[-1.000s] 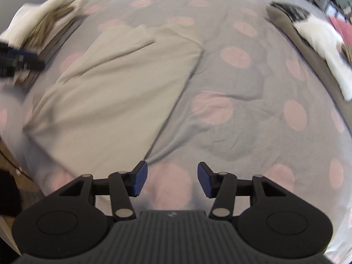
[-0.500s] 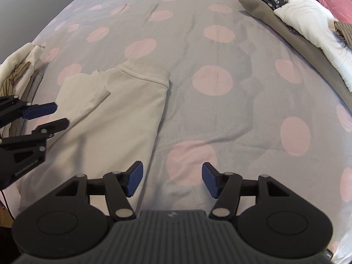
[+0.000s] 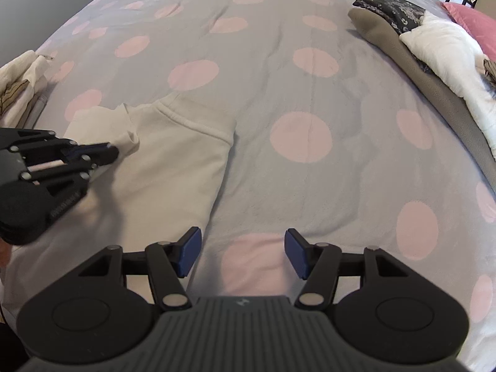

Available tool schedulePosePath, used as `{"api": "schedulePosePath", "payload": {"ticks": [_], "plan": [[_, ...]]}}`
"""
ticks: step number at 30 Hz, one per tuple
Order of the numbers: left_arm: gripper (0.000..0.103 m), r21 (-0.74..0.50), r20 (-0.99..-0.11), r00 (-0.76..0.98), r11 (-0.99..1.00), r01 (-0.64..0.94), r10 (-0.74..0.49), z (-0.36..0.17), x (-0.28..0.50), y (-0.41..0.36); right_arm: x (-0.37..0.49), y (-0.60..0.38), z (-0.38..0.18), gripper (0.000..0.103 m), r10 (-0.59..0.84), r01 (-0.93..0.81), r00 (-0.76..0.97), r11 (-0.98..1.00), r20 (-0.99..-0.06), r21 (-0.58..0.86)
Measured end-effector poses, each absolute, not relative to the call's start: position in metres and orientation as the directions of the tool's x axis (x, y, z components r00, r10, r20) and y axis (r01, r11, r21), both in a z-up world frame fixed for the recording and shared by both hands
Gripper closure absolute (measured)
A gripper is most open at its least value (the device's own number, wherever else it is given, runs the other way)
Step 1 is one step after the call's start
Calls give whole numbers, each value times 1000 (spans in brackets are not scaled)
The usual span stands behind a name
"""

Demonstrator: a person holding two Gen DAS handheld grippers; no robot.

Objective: Fold clothes

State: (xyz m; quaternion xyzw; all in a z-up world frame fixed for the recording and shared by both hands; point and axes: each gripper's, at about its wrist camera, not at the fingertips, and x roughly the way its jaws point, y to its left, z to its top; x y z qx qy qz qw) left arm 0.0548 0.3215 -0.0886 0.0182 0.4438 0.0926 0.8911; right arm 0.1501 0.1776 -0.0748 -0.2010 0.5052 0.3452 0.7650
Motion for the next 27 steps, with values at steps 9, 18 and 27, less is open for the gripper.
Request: {"api": "schedulePosePath", "payload": {"ticks": [9,18,27], "plan": [[103,60,-738,635,959,-277,229,-56,40,363,153,184,-71,40,341,-725,260,687,-903,50],[102,62,-779,540,896,-439,318,-63,33,420,164,192,-72,40,388,-699,234,705,-892,123],[47,-102,-806,541,843,-529,242,-63,8,453,170,193,-77,40,410,-672,205,719,-889,176]]}}
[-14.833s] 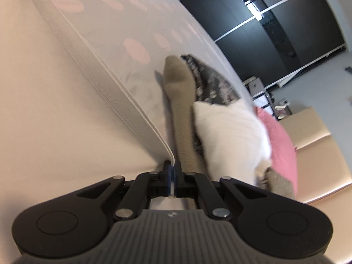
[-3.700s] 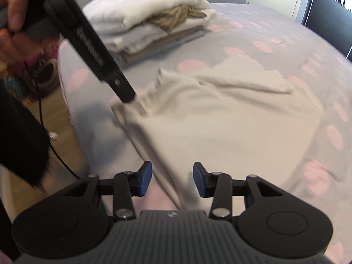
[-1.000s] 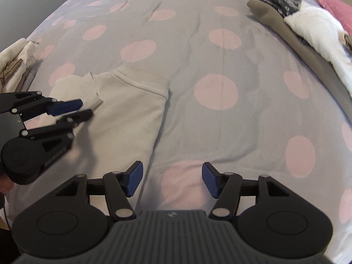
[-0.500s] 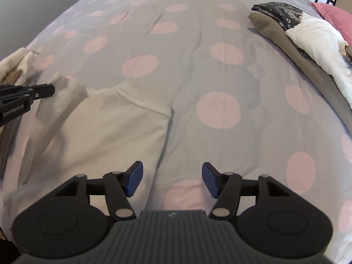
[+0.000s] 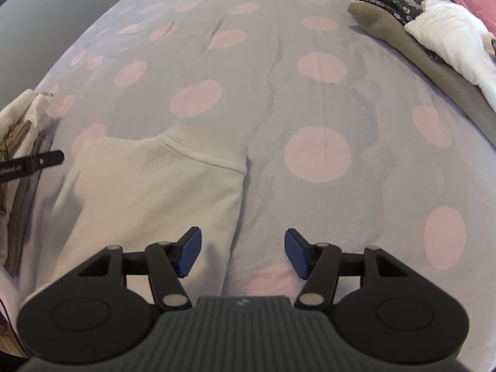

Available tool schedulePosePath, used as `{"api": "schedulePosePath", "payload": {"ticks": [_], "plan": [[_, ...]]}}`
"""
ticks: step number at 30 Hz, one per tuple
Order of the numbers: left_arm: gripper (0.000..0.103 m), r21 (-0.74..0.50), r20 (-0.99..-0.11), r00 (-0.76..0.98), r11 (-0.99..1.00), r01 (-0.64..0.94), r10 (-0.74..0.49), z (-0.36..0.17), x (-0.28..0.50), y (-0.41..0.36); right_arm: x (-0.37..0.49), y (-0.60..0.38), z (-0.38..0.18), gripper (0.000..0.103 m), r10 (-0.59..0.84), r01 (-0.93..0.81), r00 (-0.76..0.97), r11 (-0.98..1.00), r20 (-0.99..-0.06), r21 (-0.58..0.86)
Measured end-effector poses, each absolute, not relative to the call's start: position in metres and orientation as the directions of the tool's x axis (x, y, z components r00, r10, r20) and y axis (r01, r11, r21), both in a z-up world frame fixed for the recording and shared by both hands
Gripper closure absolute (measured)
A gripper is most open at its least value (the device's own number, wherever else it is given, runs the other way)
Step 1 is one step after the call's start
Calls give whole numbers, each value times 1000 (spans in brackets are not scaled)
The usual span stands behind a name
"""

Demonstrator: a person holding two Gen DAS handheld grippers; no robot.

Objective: Fold clothes

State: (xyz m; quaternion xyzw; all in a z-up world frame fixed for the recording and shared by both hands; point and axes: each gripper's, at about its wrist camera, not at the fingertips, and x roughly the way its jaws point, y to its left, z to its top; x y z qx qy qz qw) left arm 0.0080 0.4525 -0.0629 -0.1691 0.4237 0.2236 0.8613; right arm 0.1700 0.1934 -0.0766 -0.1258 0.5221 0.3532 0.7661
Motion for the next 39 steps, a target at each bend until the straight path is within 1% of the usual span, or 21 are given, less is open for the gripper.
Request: {"api": "schedulePosePath", "payload": {"ticks": [2,4,11,14,16,18,20,21,22,24,28,30,32,34,35,36,37,38,39], "plan": [[46,-160,-808,560,847,-508,184,-65,5,453,172,194,-79,40,422,-660,186,722,-888,205],[42,-168,-821,550,856,-490,154,-70,3,449,173,195,-82,40,424,-647,170,729,-890,224],[42,-175,-863,500,880,-441,79,-94,-9,440,175,199,-92,40,408,-623,144,745,-902,238],[42,-249,-849,528,874,-417,9,-100,-21,444,175,200,-95,40,403,-618,137,749,-905,240],[39,-325,-840,538,860,-394,-71,-107,-26,449,175,200,-96,40,401,-616,136,750,-906,240],[37,-375,-824,555,843,-386,-113,-113,-31,455,175,200,-97,40,401,-615,135,751,-906,241],[32,-412,-809,571,828,-381,-140,-115,-33,459,175,201,-97,40,401,-614,131,751,-907,243],[28,-429,-804,574,820,-378,-156,-115,-33,459,176,201,-98,40,401,-614,129,751,-907,245],[27,-445,-800,575,813,-375,-173,-115,-31,459,175,202,-98,40,401,-615,127,750,-907,245],[27,-455,-800,564,820,-348,-205,-115,-26,454,175,203,-101,40,400,-617,122,747,-908,246],[26,-405,-821,538,859,-313,-191,-117,-16,439,175,206,-107,40,397,-621,118,745,-910,244],[27,-405,-824,534,857,-318,-191,-118,-12,437,177,207,-110,41,402,-615,114,747,-908,253],[30,-411,-824,534,851,-328,-192,-118,-9,436,178,208,-115,41,412,-603,102,750,-905,273],[41,-411,-824,536,843,-346,-182,-119,-7,436,179,208,-119,42,420,-588,99,756,-902,287],[44,-410,-826,536,839,-357,-176,-119,-6,436,179,208,-121,46,424,-581,99,759,-900,294],[52,-407,-828,535,838,-365,-169,-120,-5,436,178,209,-122,48,430,-585,99,755,-897,297],[61,-404,-829,534,836,-372,-163,-120,-5,436,177,210,-122,54,435,-591,100,749,-895,299],[65,-406,-830,535,831,-380,-161,-121,-5,437,176,212,-122,64,447,-599,95,739,-889,308],[73,-417,-827,538,822,-389,-165,-121,-6,439,174,213,-121,70,460,-607,89,728,-884,318]]}}
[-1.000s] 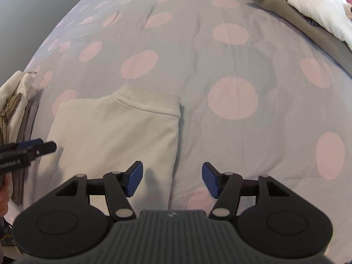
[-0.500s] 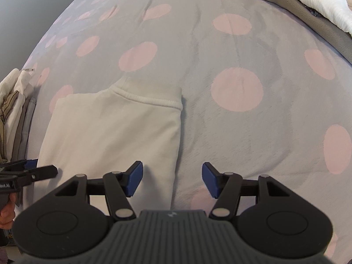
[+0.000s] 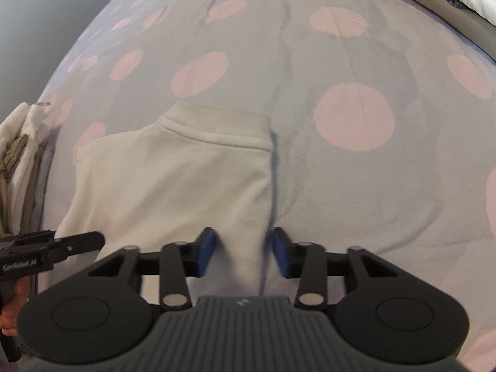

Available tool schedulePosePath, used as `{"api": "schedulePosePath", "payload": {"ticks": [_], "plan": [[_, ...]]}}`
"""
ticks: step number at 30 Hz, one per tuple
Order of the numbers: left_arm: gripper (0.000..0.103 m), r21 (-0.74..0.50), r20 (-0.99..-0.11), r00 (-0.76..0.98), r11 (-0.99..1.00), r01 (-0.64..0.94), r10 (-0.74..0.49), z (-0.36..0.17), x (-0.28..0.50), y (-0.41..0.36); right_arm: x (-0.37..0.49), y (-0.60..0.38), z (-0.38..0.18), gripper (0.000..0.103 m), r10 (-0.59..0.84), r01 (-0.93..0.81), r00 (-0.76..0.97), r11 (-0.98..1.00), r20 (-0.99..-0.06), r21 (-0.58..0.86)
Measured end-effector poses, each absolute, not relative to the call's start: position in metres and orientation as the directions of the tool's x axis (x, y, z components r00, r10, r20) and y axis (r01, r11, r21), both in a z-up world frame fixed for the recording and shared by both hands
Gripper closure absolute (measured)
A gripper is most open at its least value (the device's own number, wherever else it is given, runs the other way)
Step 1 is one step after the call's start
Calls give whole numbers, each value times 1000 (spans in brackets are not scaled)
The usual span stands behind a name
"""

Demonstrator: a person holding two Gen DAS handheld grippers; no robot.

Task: Fold clothes
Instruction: 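Grasp the collar end with the left gripper while the right gripper grasps beside it, then lift the shirt with both grippers and carry it toward the clothes stack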

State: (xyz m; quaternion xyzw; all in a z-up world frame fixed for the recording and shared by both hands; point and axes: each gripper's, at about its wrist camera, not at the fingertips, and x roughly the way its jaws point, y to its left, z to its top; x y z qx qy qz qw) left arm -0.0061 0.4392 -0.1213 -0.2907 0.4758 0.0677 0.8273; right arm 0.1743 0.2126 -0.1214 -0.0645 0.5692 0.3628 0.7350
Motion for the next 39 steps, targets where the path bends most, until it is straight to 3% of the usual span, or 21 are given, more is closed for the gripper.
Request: {"api": "schedulePosePath", "payload": {"ticks": [2,5,22,39], "plan": [[83,-451,-814,551,796,-403,-183,-123,-8,442,172,215,-120,83,468,-623,101,718,-878,311],[89,-416,-820,553,815,-403,-146,-120,-6,431,168,217,-118,91,475,-629,113,714,-873,308],[92,-312,-748,663,864,-396,34,-47,-44,395,115,201,-37,93,613,-710,283,651,-737,269],[92,-208,-512,820,890,-407,255,94,-180,395,-1,199,89,93,833,-862,291,442,-470,249]]}}
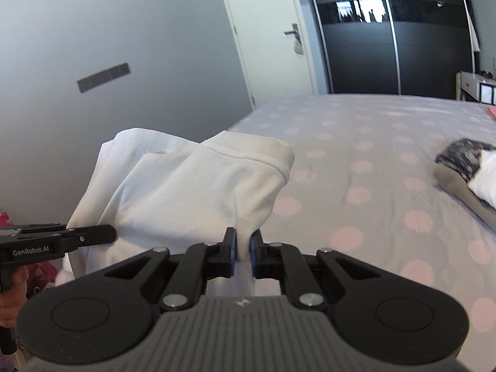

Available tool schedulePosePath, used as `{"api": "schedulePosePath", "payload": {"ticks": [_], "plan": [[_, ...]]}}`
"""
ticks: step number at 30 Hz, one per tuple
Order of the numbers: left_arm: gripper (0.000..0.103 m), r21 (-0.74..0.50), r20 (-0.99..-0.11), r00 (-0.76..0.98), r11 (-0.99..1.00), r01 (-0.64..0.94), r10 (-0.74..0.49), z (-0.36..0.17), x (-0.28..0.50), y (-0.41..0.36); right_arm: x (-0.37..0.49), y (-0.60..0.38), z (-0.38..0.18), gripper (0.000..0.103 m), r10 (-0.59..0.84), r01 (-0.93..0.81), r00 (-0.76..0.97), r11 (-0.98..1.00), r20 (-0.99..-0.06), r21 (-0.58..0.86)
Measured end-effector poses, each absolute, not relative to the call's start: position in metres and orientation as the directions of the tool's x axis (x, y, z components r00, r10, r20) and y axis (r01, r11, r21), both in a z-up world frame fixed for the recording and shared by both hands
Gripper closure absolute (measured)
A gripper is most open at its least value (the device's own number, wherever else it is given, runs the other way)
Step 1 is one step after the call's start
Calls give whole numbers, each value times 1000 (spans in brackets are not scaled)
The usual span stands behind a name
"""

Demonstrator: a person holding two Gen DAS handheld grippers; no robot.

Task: Fold clothes
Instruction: 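Lift the shirt with both grippers and carry it toward the clothes stack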

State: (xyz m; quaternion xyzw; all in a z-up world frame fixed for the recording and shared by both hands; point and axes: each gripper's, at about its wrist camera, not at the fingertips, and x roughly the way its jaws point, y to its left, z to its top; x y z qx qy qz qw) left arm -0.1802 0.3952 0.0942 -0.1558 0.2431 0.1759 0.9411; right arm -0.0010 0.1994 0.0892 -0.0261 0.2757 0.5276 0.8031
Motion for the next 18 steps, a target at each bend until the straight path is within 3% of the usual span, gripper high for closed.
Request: {"api": "schedulePosePath", "payload": {"ticks": [9,18], "plan": [[92,-119,-459,808,876,-467,369,155,-250,425,-63,252,146,92,899,-926,190,298,-395,233],[92,-67,-479,753,837,-543,451,158,-286,483,-102,323,153,92,910,-969,99,181,-403,171]]}}
